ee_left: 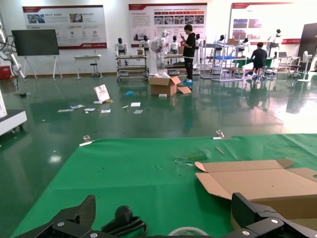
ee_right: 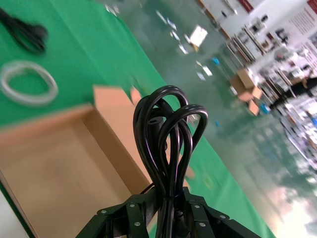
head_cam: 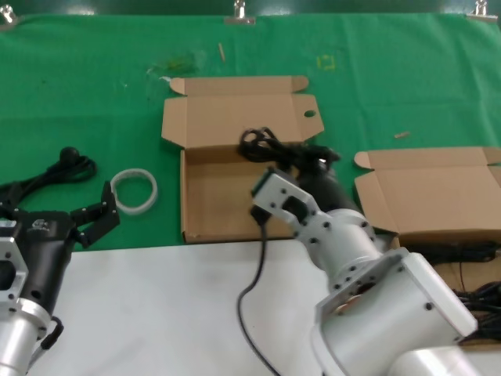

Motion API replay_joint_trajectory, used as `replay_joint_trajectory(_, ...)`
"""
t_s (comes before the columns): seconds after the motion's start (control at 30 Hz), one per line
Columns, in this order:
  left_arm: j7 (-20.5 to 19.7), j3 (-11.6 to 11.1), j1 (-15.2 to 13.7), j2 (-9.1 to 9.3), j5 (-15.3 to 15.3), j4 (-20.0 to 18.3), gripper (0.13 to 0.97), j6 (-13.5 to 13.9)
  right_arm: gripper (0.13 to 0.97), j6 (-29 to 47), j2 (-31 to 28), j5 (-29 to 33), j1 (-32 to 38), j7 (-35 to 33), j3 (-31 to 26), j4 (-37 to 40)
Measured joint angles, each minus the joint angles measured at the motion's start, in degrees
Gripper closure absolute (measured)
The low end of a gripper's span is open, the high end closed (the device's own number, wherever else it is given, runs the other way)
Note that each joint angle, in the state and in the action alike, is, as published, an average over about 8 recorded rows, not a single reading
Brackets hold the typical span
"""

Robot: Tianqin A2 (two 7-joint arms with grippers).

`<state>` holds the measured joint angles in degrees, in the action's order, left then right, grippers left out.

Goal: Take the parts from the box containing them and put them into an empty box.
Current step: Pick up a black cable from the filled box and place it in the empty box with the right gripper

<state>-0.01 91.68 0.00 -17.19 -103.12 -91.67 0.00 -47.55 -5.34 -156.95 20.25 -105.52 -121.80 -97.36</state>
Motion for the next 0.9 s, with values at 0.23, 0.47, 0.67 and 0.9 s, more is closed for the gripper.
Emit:
replay_joint_trajectory(0.23, 0.0, 0.0, 0.0, 0.0, 0.0, 0.0, 0.132, 0.0, 0.867, 0.84, -0.2, -0.66, 2.98, 5.47, -6.57, 2.95)
replay_joint_trajectory(0.47, 0.0, 0.0, 0.0, 0.0, 0.0, 0.0, 0.132, 0.0, 0.867, 0.29, -0.28, -0.7, 2.94, 7.02, -7.74, 5.0)
replay_joint_trajectory(0.67, 0.0, 0.0, 0.0, 0.0, 0.0, 0.0, 0.132, 0.0, 0.867, 0.34, -0.31, -0.66, 2.6, 7.92, -7.52, 6.13)
replay_joint_trajectory(0.9, 0.0, 0.0, 0.0, 0.0, 0.0, 0.0, 0.132, 0.0, 0.846, 0.4, -0.32, -0.68, 2.57, 8.08, -7.47, 6.3)
